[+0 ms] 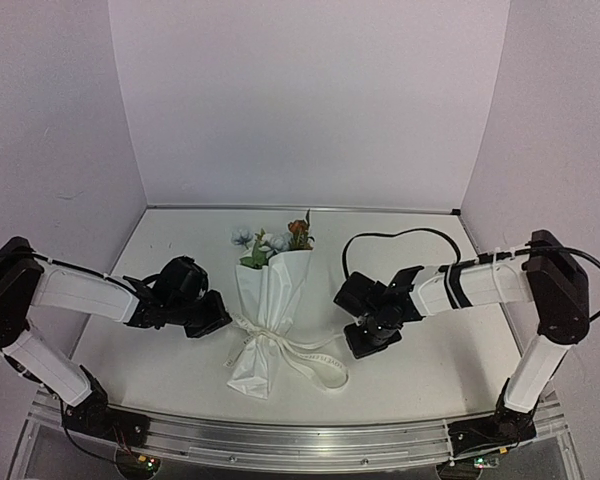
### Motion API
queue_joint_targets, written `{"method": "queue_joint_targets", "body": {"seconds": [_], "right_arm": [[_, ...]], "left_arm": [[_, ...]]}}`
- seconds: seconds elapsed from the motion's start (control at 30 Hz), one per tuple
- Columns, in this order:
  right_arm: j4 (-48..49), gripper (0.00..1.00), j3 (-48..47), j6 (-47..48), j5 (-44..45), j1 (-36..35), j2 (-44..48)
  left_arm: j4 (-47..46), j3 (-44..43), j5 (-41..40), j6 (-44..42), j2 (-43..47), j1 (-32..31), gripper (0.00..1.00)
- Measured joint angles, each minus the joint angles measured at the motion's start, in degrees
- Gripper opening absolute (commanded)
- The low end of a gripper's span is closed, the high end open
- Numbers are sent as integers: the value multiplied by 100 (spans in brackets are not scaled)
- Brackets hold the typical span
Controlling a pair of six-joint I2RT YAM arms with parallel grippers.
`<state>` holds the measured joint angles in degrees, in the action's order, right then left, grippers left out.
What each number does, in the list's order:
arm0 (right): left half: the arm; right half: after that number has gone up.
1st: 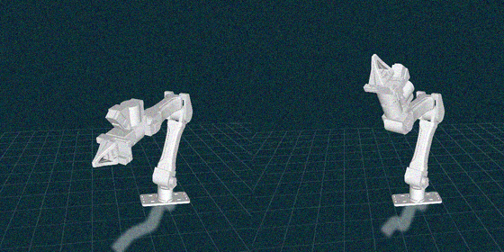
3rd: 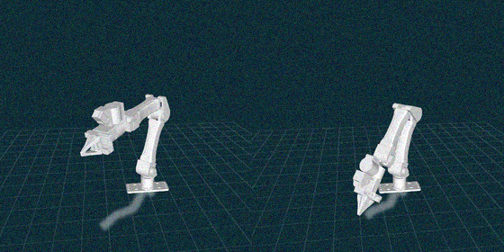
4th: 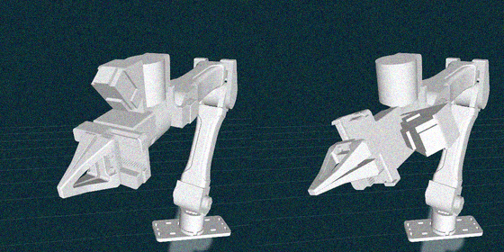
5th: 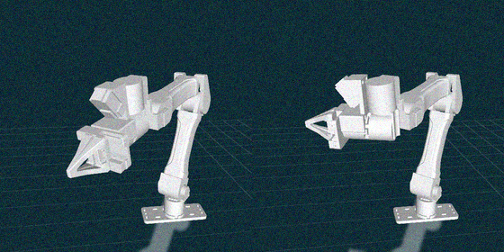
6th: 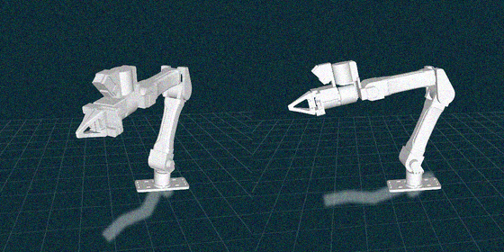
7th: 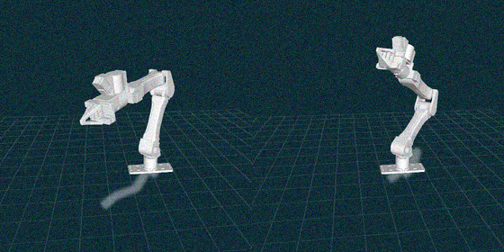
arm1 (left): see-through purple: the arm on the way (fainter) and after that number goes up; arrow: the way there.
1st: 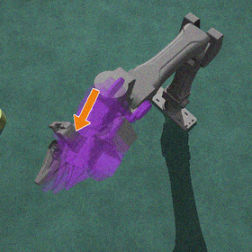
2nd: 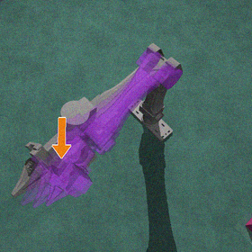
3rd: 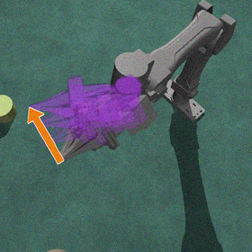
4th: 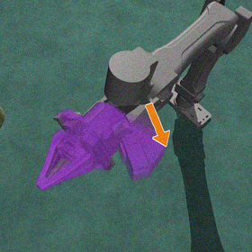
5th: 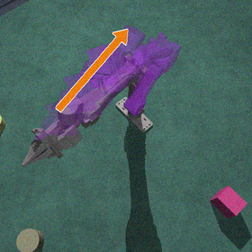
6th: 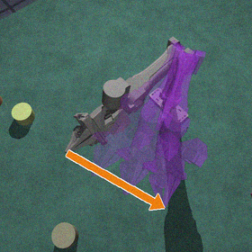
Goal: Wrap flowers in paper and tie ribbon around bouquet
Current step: Adjust the ribbon at the center of the board.
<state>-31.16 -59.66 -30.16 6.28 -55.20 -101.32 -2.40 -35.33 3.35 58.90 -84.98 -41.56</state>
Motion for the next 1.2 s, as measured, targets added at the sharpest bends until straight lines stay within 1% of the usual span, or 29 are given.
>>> {"method": "queue_joint_targets", "body": {"seconds": [0.03,0.17,0.2,0.27,0.33,0.43,0.53,0.7,0.8,1.07,1.2], "right_arm": [[-24,18,-57,39,-62,0,-4],[-152,40,-309,293,-314,-9,33],[-174,43,-312,352,-348,-11,88],[-288,45,-311,474,-427,-26,263],[-354,45,-307,587,-500,-68,490],[-382,43,-310,807,-722,-235,777],[-396,42,-351,974,-1053,-395,742],[-417,43,-378,1040,-1398,-505,358],[-476,42,-466,1093,-1420,-505,91],[-476,39,-1075,1255,-1399,-507,-567],[-487,36,-1117,1260,-1353,-507,-702]], "left_arm": [[-4,0,67,-89,-21,2,0],[3,-6,255,-366,-51,0,0],[3,-14,299,-424,-51,0,0],[2,-31,347,-529,-51,2,0],[4,-35,411,-614,-51,2,0],[5,-35,475,-675,-51,0,0],[5,-35,547,-705,-51,0,0],[7,-35,579,-739,-51,0,0],[7,-35,600,-772,-50,0,0],[5,-35,604,-794,-49,2,0],[5,-35,607,-794,-49,1,0]]}}
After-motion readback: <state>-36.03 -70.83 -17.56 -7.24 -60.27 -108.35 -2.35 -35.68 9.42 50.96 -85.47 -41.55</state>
